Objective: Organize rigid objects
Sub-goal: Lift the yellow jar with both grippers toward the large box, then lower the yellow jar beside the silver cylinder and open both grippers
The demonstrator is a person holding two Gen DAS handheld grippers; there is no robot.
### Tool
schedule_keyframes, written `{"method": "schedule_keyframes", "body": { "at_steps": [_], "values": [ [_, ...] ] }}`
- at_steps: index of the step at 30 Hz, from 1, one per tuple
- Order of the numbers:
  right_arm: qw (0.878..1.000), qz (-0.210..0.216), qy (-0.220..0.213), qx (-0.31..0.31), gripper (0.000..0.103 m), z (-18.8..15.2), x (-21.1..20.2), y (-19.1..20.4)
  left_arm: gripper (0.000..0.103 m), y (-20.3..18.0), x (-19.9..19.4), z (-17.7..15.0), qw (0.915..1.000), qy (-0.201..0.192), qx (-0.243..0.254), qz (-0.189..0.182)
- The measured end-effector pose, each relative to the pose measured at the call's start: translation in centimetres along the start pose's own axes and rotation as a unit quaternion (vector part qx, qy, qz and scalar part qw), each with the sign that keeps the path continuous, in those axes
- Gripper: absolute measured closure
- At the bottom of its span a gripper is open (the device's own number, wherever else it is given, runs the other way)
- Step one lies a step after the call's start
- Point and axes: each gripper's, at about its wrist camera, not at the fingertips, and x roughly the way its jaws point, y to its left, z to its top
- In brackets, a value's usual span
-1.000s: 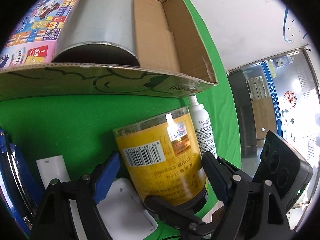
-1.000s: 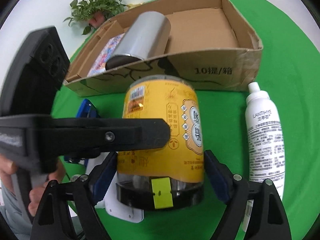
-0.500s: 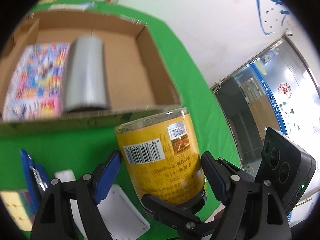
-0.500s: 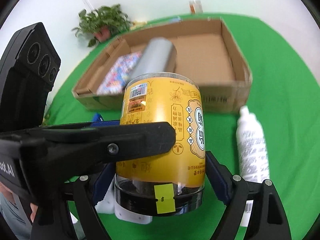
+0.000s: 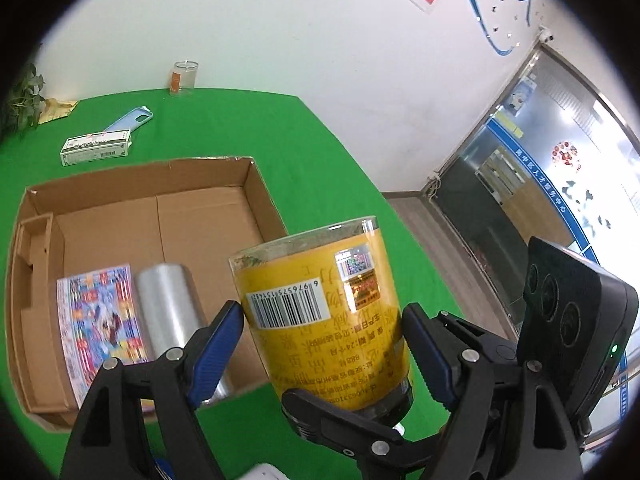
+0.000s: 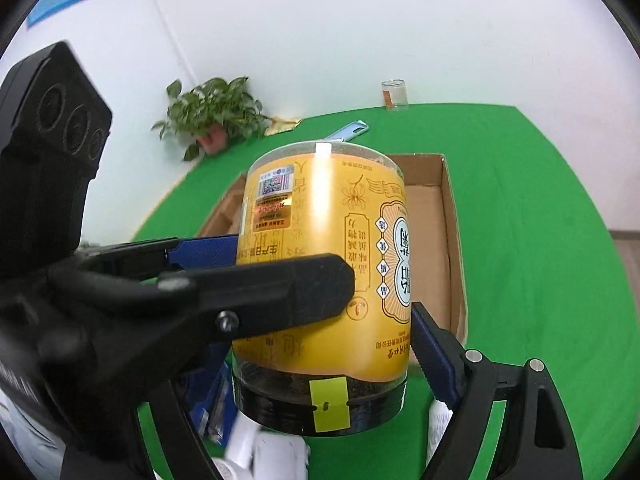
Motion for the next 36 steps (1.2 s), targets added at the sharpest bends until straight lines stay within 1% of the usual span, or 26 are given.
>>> {"method": "schedule_keyframes", "body": {
  "at_steps": [3,6,10,15,22,30,32,36],
  "values": [
    [1.0,0.013,0.015,0.018,0.02,1.8,1.1,-1.2,0.022,0.8,1.1,1.2,0.9998,0.017,0.004,0.013],
    [0.999,0.022,0.033,0.037,0.02,2.7,2.4,-2.2,0.022,2.0,2.2,1.7,0.9992,0.038,-0.002,0.015],
    [0.997,0.025,0.053,0.044,0.02,2.9,4.6,-3.0,0.022,3.4,3.2,1.9,0.9984,0.054,-0.012,0.017],
    [0.997,0.026,0.066,0.042,0.02,2.9,6.7,-3.3,0.022,4.6,4.2,2.2,0.9979,0.058,-0.021,0.02],
    [0.993,0.022,0.106,0.055,0.02,1.2,10.4,-4.4,0.022,6.2,7.1,0.8,0.9944,0.094,-0.043,0.023],
    [0.987,0.026,0.145,0.07,0.02,-1.6,14.4,-6.2,0.022,8.2,10.6,-1.5,0.9873,0.138,-0.075,0.022],
    [0.986,0.023,0.149,0.072,0.02,-2.2,15.0,-6.6,0.023,8.3,11.1,-1.8,0.9863,0.144,-0.079,0.019],
    [0.985,0.016,0.158,0.073,0.02,-2.8,15.8,-7.2,0.023,7.8,11.6,-1.8,0.9857,0.15,-0.072,0.026]
  ]
}}
